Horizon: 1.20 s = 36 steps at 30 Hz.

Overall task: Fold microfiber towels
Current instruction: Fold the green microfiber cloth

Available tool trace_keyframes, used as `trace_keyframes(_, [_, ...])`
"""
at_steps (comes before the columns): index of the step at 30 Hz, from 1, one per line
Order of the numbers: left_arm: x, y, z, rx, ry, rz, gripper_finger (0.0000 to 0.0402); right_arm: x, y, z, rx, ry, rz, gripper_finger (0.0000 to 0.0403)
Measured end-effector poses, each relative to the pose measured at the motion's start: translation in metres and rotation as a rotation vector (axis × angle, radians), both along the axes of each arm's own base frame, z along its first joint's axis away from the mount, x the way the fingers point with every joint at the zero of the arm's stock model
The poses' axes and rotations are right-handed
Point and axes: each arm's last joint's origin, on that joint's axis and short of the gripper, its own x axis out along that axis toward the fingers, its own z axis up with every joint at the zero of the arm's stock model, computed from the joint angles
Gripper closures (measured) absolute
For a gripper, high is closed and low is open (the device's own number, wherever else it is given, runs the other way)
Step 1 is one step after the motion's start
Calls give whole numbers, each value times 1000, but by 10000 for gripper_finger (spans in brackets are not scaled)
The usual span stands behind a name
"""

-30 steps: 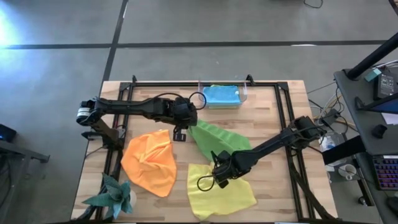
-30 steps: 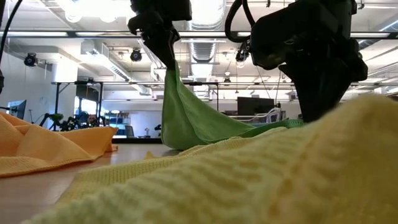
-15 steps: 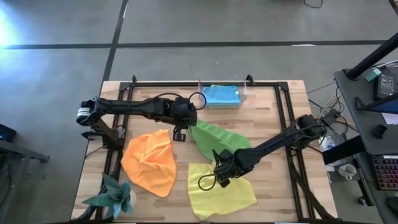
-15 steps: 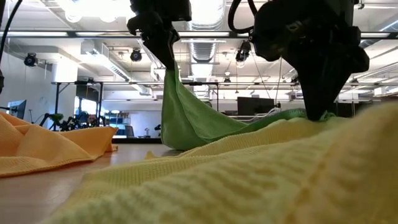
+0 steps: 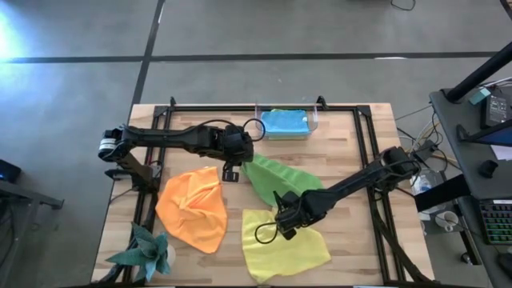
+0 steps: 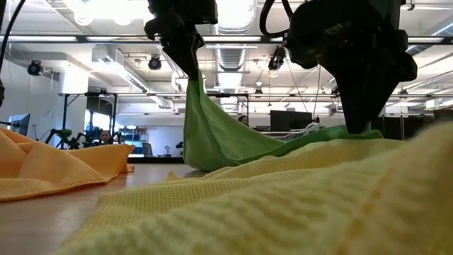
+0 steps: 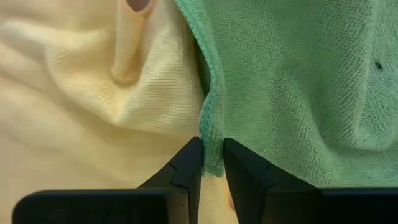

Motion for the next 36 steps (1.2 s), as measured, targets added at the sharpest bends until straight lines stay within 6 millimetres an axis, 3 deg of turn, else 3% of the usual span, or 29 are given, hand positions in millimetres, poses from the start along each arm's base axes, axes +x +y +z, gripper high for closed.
trace_keyframes(4, [0, 0, 0, 0, 0, 0, 402, 0, -1, 0, 2, 1, 3, 342])
trace_keyframes(9, [0, 0, 0, 0, 0, 0, 402, 0, -1, 0, 1, 3, 5, 388])
trace_keyframes(15, [0, 0, 0, 3, 2, -5, 402, -7, -2, 4, -20, 48, 28, 394])
trace_keyframes(23, [-11, -6, 17, 0, -54, -16, 402, -30, -7, 55, 13, -76, 59, 394])
trace_keyframes(30, [-28, -12, 41, 1, -141, -36, 402, -58, -21, 108, -17, -271, 94, 394])
trace_keyframes(36, [-45, -14, 62, 5, -218, -39, 402, -84, -37, 141, -19, -390, 132, 394])
